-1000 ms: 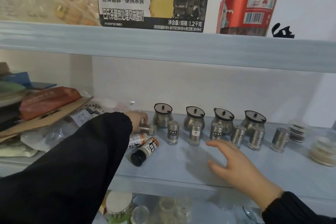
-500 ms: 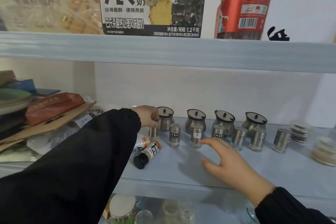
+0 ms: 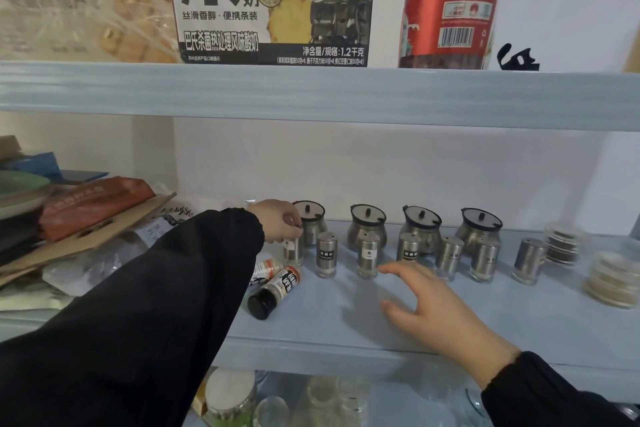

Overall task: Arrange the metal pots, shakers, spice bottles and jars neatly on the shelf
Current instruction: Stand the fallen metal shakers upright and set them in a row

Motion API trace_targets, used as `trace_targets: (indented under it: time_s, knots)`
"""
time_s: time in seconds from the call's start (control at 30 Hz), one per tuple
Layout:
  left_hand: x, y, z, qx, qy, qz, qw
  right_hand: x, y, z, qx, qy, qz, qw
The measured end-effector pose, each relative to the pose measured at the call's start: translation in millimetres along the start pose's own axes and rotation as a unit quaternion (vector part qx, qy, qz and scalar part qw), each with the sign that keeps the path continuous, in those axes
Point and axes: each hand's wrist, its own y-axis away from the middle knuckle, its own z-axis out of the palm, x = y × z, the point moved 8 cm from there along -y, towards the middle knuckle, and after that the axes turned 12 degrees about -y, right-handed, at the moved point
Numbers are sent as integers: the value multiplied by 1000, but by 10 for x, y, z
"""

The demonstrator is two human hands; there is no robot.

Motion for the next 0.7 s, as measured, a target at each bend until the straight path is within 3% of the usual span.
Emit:
trace_targets:
  time_s: [0.2,0.7]
  knots:
    - [-21,28,-4,9,35,6,999,-14,25,-9,-2,-4,-2,1000]
    - [-49,147,-17,37,-8,-14,999,-45,59,0,-11,-12,0,1000]
